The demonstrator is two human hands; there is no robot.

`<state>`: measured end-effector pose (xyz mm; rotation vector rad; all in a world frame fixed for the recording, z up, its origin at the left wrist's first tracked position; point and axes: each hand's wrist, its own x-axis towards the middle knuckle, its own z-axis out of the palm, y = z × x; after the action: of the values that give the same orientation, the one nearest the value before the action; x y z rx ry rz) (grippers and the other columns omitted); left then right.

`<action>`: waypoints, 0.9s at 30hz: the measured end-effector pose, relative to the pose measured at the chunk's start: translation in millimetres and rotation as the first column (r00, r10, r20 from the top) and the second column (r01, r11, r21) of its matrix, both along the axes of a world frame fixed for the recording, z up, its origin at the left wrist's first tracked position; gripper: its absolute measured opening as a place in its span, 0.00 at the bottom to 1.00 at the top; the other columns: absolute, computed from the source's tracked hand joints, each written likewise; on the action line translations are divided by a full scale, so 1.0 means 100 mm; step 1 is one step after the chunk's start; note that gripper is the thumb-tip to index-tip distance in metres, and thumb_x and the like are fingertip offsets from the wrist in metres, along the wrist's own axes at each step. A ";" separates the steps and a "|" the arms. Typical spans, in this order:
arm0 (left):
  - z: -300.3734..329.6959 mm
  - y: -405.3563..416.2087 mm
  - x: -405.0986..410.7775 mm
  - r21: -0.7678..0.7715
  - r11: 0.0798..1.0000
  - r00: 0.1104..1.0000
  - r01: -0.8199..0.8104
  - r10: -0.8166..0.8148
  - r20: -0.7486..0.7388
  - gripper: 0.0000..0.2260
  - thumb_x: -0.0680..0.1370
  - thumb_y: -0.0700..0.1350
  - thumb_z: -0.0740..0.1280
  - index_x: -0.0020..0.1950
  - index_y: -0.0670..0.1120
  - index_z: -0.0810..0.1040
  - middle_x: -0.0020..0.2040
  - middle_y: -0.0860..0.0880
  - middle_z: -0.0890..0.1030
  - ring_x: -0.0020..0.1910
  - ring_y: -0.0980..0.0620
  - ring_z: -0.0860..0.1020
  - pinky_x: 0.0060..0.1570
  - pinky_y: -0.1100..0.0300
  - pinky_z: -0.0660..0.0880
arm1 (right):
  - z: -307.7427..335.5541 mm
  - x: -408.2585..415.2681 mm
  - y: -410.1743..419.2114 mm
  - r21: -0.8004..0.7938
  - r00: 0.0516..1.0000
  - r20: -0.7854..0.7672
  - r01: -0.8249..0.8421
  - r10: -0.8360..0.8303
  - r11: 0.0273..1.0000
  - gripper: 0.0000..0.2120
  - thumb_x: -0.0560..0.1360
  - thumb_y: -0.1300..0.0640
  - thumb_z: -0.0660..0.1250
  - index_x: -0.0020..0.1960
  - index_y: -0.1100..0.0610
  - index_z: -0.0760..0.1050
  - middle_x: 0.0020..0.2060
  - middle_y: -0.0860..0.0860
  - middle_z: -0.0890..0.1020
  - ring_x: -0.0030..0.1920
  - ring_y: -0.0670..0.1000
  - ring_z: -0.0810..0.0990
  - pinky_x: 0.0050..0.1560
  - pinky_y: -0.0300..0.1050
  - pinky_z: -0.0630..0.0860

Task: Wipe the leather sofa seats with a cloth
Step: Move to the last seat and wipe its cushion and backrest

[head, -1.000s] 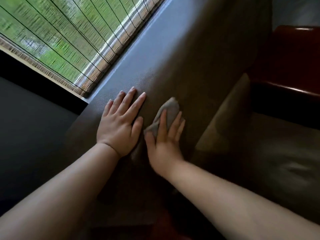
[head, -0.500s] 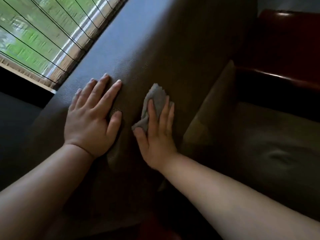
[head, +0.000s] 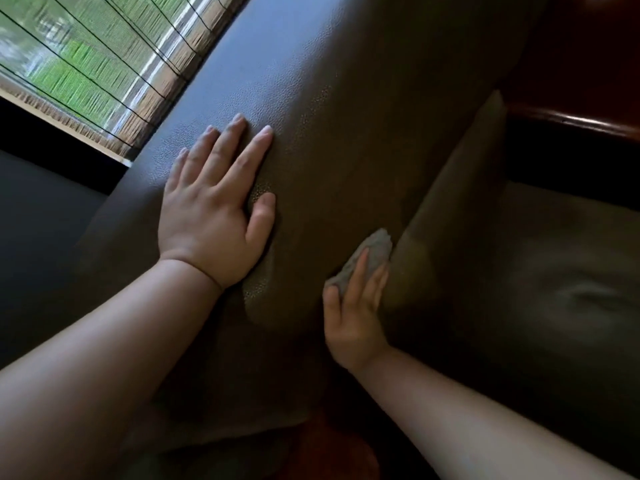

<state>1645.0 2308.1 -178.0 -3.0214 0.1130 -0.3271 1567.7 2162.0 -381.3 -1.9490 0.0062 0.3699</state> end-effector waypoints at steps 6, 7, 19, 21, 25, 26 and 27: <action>-0.04 0.02 0.01 -0.016 1.000 1.000 -0.010 0.010 0.006 0.30 0.81 0.61 0.54 0.84 0.61 0.59 0.85 0.52 0.60 0.84 0.44 0.57 0.82 0.41 0.54 | 0.09 1.25 -0.38 -0.149 0.959 0.038 0.284 -0.281 0.947 0.36 0.82 0.33 0.40 0.85 0.48 0.37 0.83 0.59 0.40 0.83 0.59 0.39 0.82 0.55 0.37; -0.04 0.02 0.00 -0.023 1.000 1.000 -0.016 0.016 0.004 0.30 0.82 0.61 0.54 0.84 0.61 0.58 0.85 0.52 0.60 0.84 0.44 0.57 0.82 0.42 0.54 | 0.18 1.17 -0.30 -0.126 0.954 -0.005 0.297 -0.300 0.946 0.34 0.84 0.36 0.42 0.85 0.48 0.37 0.84 0.58 0.40 0.83 0.58 0.39 0.81 0.52 0.35; -0.04 0.04 0.01 -0.008 1.000 1.000 -0.018 0.018 -0.004 0.28 0.84 0.63 0.52 0.85 0.62 0.56 0.85 0.54 0.58 0.84 0.46 0.55 0.82 0.46 0.52 | 0.78 0.47 0.27 0.090 0.964 0.177 0.185 -0.199 0.979 0.35 0.81 0.29 0.43 0.83 0.39 0.35 0.83 0.53 0.34 0.82 0.61 0.34 0.80 0.69 0.46; -0.02 0.04 0.03 -0.013 1.000 1.000 -0.025 0.025 0.003 0.28 0.84 0.63 0.52 0.85 0.62 0.56 0.85 0.54 0.57 0.84 0.47 0.55 0.82 0.46 0.52 | 0.87 0.27 0.36 0.158 0.957 0.184 0.195 -0.223 0.968 0.33 0.82 0.32 0.45 0.82 0.37 0.36 0.83 0.53 0.35 0.82 0.59 0.35 0.80 0.69 0.46; -0.02 0.03 -0.05 -0.047 0.998 0.999 -0.033 0.032 -0.017 0.28 0.84 0.64 0.52 0.85 0.64 0.55 0.86 0.55 0.56 0.85 0.49 0.53 0.82 0.48 0.50 | 0.85 -0.71 0.52 0.143 0.960 0.279 -0.064 0.022 0.988 0.34 0.79 0.28 0.41 0.78 0.33 0.26 0.81 0.52 0.29 0.80 0.53 0.25 0.81 0.66 0.43; 0.00 -0.01 -0.05 -0.051 0.998 0.999 -0.030 0.028 -0.028 0.28 0.84 0.64 0.52 0.85 0.64 0.55 0.86 0.55 0.56 0.85 0.49 0.54 0.83 0.48 0.50 | 0.83 -0.79 0.51 0.121 0.963 0.263 -0.094 0.059 0.988 0.35 0.78 0.26 0.40 0.76 0.32 0.24 0.80 0.51 0.27 0.79 0.52 0.24 0.81 0.65 0.41; 0.05 -0.04 -0.06 -0.059 0.998 0.998 -0.038 0.035 -0.050 0.28 0.84 0.63 0.53 0.85 0.63 0.55 0.86 0.55 0.57 0.84 0.50 0.54 0.83 0.48 0.51 | 0.83 -0.77 0.49 0.098 0.966 0.240 -0.120 0.094 0.988 0.35 0.78 0.26 0.41 0.75 0.31 0.23 0.80 0.50 0.26 0.78 0.52 0.23 0.81 0.63 0.39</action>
<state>1639.2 2304.3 -172.7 -3.0870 0.0522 -0.2585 1491.0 2211.1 -298.1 -1.8758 -0.2695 0.2032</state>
